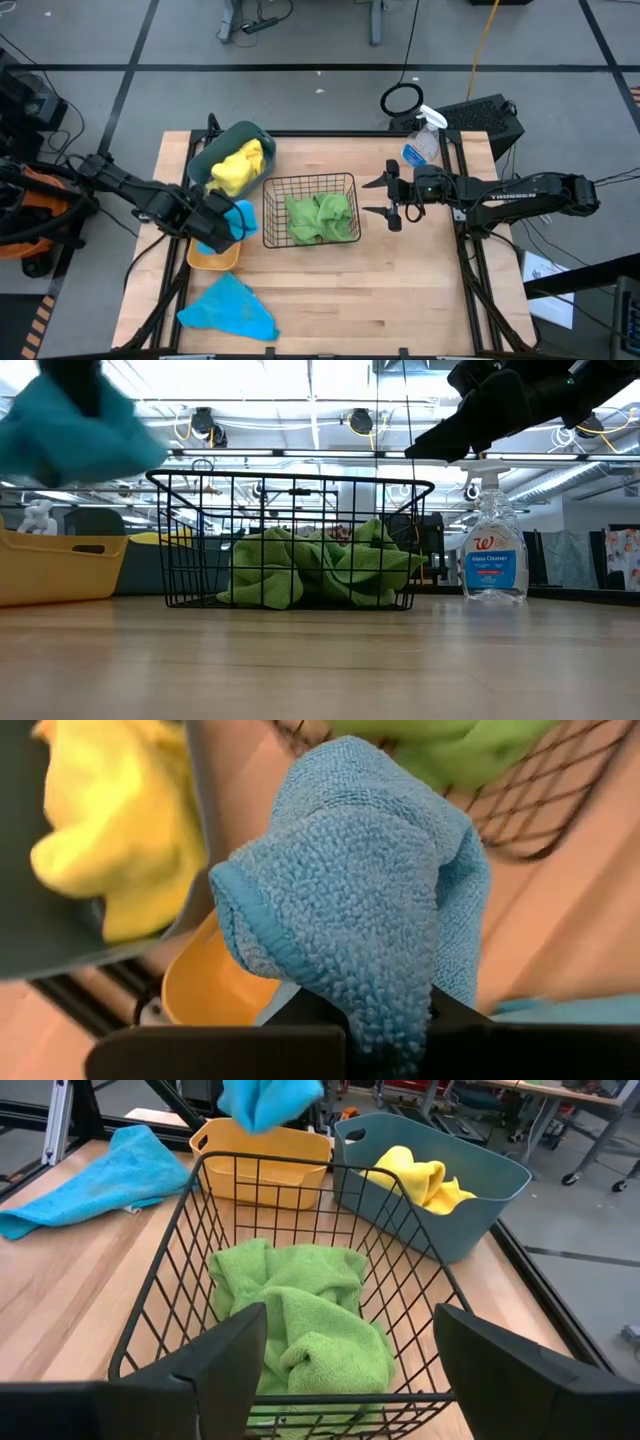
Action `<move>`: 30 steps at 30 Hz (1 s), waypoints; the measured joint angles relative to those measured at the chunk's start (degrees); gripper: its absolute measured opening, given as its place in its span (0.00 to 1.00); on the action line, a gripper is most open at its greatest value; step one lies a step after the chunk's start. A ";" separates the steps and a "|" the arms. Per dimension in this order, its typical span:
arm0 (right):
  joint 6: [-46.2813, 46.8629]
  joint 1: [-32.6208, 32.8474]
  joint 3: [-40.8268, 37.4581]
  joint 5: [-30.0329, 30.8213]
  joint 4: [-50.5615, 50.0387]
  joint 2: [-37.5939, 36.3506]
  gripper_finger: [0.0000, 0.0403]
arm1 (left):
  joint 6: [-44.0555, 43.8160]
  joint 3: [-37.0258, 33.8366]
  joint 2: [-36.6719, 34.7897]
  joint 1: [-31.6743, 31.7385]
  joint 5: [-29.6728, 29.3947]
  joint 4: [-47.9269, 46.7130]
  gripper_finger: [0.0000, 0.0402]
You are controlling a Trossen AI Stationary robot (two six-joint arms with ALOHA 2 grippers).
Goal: Sort microfiber towel by color & place in baskets
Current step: Put the top blue microfiber towel into the yellow bin
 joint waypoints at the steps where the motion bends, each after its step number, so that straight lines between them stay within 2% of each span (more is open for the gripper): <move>1: 0.06 0.00 0.00 0.01 0.09 0.00 0.69 | -0.53 -1.51 0.00 -0.61 0.06 -0.13 0.04; 4: 0.49 0.00 0.01 -0.01 0.15 0.00 0.69 | -3.10 -6.55 0.04 -2.23 0.65 -0.08 0.04; 10: 2.91 0.00 0.02 0.01 0.19 0.00 0.69 | -16.57 -13.64 0.07 -4.72 2.83 0.37 0.04; 16: 3.30 0.00 0.02 0.30 0.47 0.00 0.69 | -25.65 -20.52 0.05 -7.42 3.08 5.22 0.10; 19: 3.26 -0.02 0.02 0.30 1.13 0.02 0.69 | -26.72 -23.58 0.09 -7.49 3.56 9.22 0.11; 24: 2.44 -0.02 0.02 0.30 1.48 0.02 0.69 | -29.48 -25.46 0.07 -7.54 5.45 11.77 0.11; 30: 1.58 -0.02 0.02 0.30 1.37 0.02 0.69 | -32.12 -23.73 0.04 -7.54 8.78 7.84 0.12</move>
